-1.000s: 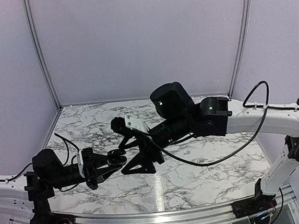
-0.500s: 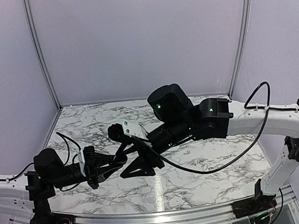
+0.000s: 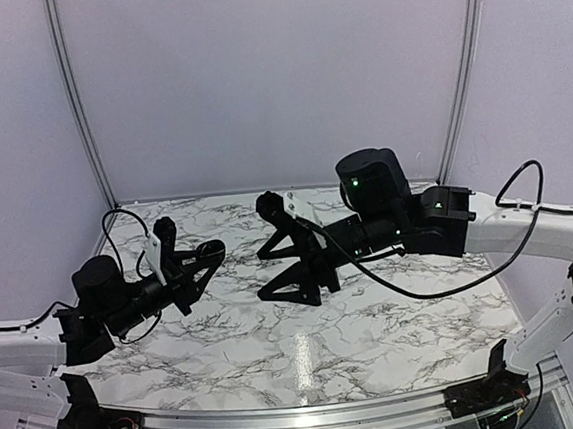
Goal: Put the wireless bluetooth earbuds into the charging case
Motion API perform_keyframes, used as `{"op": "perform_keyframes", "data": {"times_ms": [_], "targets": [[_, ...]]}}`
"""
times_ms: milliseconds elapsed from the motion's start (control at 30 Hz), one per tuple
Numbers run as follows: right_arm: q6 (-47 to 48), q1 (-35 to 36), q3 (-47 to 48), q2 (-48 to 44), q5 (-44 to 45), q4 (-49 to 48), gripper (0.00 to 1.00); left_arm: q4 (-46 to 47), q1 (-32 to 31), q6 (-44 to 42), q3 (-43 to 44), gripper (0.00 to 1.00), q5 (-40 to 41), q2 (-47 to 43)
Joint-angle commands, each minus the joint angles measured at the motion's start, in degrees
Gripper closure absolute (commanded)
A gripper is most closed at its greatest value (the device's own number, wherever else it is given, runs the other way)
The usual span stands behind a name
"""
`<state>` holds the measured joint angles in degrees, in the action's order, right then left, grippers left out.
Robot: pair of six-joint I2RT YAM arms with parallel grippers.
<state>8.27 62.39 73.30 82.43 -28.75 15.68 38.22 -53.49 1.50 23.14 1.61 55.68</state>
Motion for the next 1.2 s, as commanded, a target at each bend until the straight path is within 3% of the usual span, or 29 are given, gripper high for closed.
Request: {"op": "perform_keyframes", "data": {"times_ms": [0,267,567,967,1167], "targets": [[-4.57,-2.60,-2.82,-2.96,2.69,-8.05,0.18,-1.48,5.48,10.65,3.88,1.00,1.90,3.94],[-7.98,-6.50,-11.48,-6.71,6.84,-14.52,0.14,-8.21,17.83,21.96,12.32,1.00,-1.33,15.02],[-11.79,-10.02,-18.69,-9.87,9.64,-19.62,0.13,-16.63,29.26,27.22,23.33,1.00,-11.20,30.95],[-13.19,-10.40,-21.88,-10.88,10.05,-20.87,0.12,-22.95,34.54,30.76,35.48,0.94,-21.76,49.50],[-13.37,-10.72,-22.16,-10.58,10.02,-21.02,0.12,-25.34,34.91,30.68,38.64,0.91,-22.01,54.48]]}}
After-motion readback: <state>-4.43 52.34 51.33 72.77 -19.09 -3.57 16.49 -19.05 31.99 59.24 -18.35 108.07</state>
